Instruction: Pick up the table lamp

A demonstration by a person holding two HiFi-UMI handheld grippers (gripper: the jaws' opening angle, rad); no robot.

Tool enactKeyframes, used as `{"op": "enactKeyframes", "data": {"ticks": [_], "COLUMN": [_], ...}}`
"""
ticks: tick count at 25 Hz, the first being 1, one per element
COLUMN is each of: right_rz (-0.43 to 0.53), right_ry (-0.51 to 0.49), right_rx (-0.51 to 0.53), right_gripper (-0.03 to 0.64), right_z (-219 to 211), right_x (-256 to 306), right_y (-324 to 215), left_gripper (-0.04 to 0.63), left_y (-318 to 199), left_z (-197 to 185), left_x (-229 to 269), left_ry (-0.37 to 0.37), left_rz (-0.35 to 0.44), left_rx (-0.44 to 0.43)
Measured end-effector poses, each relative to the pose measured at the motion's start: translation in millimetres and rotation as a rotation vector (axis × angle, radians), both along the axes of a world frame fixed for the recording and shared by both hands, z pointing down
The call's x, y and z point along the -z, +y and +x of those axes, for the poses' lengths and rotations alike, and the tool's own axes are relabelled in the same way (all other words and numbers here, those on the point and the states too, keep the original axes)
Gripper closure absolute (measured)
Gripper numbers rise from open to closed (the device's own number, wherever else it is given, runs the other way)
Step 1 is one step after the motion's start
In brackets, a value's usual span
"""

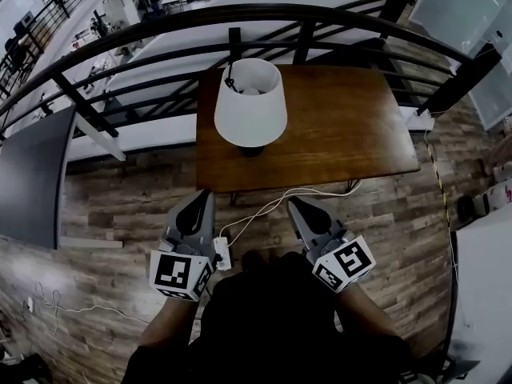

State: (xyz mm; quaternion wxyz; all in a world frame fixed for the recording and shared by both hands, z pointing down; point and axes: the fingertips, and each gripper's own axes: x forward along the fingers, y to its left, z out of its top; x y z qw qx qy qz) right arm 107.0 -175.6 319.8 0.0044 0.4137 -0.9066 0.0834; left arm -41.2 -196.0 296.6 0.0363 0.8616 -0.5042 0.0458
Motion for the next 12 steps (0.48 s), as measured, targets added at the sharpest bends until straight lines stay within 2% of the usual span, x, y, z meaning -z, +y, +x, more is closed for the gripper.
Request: {"op": "enactKeyframes", "data": {"ticks": [6, 12], "right_rz": [-0.051, -0.023], "right_ry": [-0.003, 0.037], "right_rx": [0.015, 0.047], "right_gripper": [0.601, 0.601], "right_z": [-3, -2], "right_x": [-37, -64], "right_y": [-41, -85], "left_gripper": [0.591, 0.591], "left_y": [-39, -73], "left_z": [-4, 0], "left_x": [-28, -55], "left_ry": [0.010, -0.016], "left_rz": [-0.025, -0.031], "left_rx": [0.034, 0.059]}}
